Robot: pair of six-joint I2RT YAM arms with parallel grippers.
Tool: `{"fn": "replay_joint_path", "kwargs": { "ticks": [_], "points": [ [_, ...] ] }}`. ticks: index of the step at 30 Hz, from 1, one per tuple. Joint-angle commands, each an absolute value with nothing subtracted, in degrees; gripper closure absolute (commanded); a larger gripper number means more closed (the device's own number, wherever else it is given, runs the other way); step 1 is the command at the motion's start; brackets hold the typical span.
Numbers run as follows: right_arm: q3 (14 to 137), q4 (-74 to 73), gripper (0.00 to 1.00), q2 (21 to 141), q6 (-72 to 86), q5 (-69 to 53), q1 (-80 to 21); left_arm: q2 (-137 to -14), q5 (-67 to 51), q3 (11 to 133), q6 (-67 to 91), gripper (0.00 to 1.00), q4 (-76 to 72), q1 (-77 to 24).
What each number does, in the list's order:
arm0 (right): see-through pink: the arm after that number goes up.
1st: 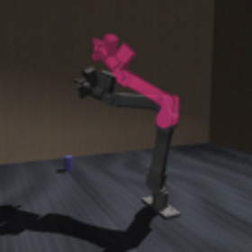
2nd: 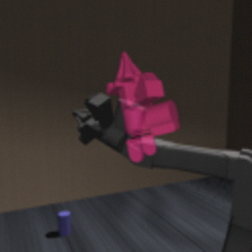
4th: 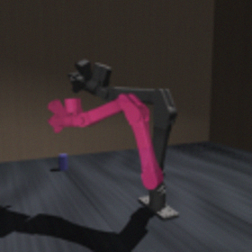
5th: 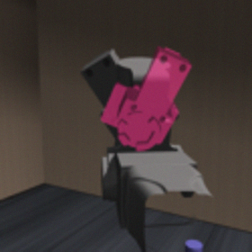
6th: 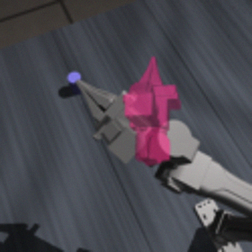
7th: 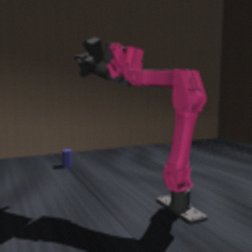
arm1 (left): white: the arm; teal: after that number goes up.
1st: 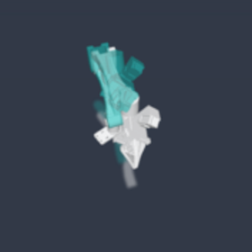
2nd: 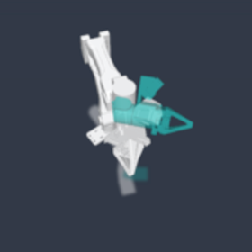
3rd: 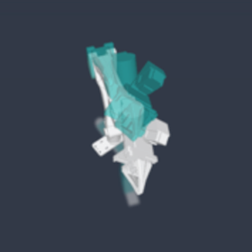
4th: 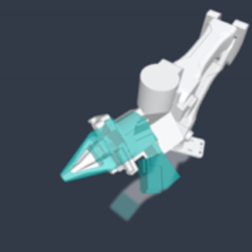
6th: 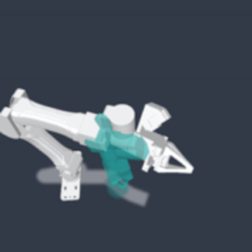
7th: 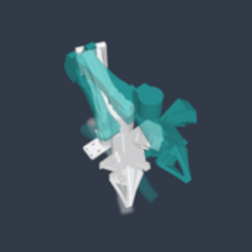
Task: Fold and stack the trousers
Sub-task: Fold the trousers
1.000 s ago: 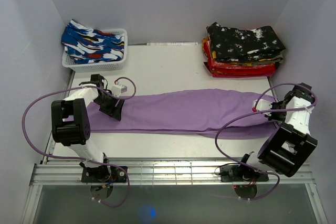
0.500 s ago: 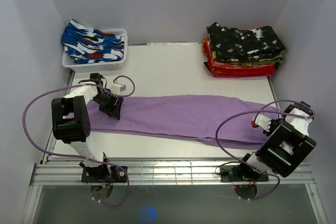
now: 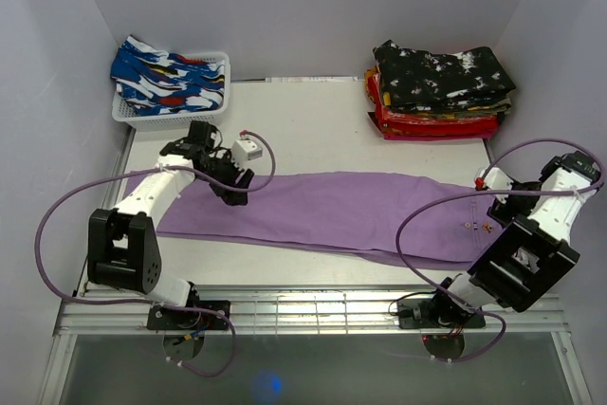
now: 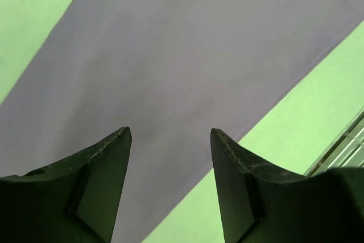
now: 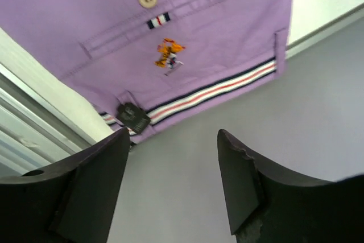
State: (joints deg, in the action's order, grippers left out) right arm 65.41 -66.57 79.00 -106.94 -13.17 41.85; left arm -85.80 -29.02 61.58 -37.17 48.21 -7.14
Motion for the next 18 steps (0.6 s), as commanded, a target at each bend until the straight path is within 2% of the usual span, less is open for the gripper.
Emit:
{"fn": "replay_joint_path", "kwargs": {
  "ticks": [1, 7, 13, 16, 18],
  "points": [
    [64.0, -75.1, 0.32, 80.0, -99.8, -16.2, 41.7, -83.8, -31.2, 58.7, -31.5, 0.32, 41.8, -13.8],
    [49.0, -66.2, 0.32, 73.9, -94.3, -10.4, 36.3, -86.6, -26.1, 56.0, -26.6, 0.36, 32.4, -33.3],
    [39.7, -51.2, 0.32, 73.0, -90.5, -5.7, 34.3, -88.8, -21.5, 53.9, -26.9, 0.37, 28.1, -42.2],
    [38.3, -46.2, 0.35, 75.6, -88.7, -4.0, 34.2, -90.3, -18.6, 52.6, -27.9, 0.44, 26.6, -43.7],
    [39.5, -45.0, 0.37, 77.2, -87.4, -4.0, 34.2, -91.9, -17.4, 51.4, -28.8, 0.57, 27.2, -43.9]
  ]
}}
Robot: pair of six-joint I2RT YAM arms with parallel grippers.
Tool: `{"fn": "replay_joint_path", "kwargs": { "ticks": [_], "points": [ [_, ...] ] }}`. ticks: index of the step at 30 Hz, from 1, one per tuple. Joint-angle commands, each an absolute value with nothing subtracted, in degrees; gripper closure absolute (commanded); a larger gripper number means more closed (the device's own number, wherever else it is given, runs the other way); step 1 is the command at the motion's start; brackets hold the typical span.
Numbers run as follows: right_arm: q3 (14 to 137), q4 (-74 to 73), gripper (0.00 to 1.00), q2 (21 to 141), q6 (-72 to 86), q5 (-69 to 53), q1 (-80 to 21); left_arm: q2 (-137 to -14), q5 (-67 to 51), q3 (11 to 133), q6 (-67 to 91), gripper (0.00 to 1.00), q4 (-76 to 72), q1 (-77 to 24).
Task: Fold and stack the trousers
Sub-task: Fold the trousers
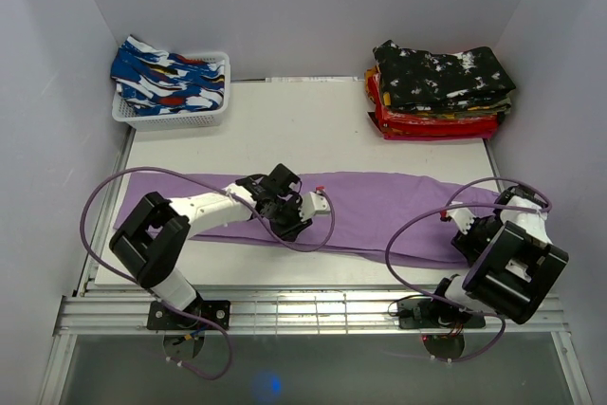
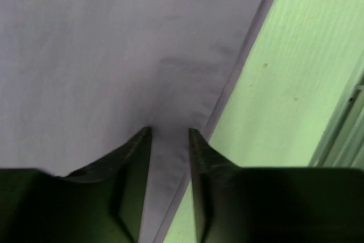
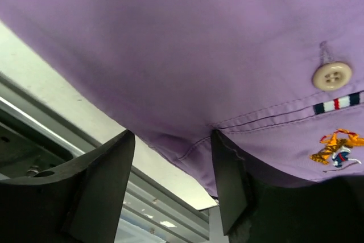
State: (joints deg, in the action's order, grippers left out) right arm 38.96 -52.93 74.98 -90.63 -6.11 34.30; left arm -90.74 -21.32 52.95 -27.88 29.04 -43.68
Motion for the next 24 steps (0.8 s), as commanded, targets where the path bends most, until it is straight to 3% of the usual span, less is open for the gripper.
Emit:
{"fn": "replay_joint_path", "kwargs": {
  "ticks": [1, 3, 6, 9, 12, 17, 20, 24],
  "points": [
    [40.2, -44.9, 0.39, 77.7, -86.9, -4.2, 34.2, -91.9, -16.8, 50.6, -30.8, 0.62, 27.4, -43.9],
    [41.8, -46.0, 0.41, 78.5, -86.8, -4.9, 34.2, -90.2, -16.4, 48.4, -33.1, 0.74, 28.6, -43.9],
    [45.2, -51.0, 0.47, 78.0, -88.8, -7.1, 34.2, -87.8, -17.7, 43.8, -36.2, 0.84, 32.1, -43.9],
    [49.4, -57.5, 0.48, 77.0, -91.1, -10.3, 34.2, -84.4, -18.5, 39.3, -37.6, 0.86, 35.1, -43.9],
    [56.5, -63.1, 0.47, 78.3, -89.8, -16.2, 34.2, -80.3, -19.5, 37.5, -37.9, 0.79, 36.6, -43.9],
    [70.5, -71.2, 0.41, 85.2, -81.7, -28.3, 31.7, -75.9, -21.6, 42.7, -36.7, 0.43, 37.6, -43.9],
    [75.5, -70.1, 0.41, 89.1, -77.0, -31.5, 27.1, -77.9, -22.1, 50.3, -33.2, 0.35, 36.6, -43.7],
    [77.5, -59.4, 0.42, 92.9, -65.8, -32.0, 15.6, -87.0, -25.4, 64.0, -26.0, 0.34, 35.2, -41.5]
  ]
}}
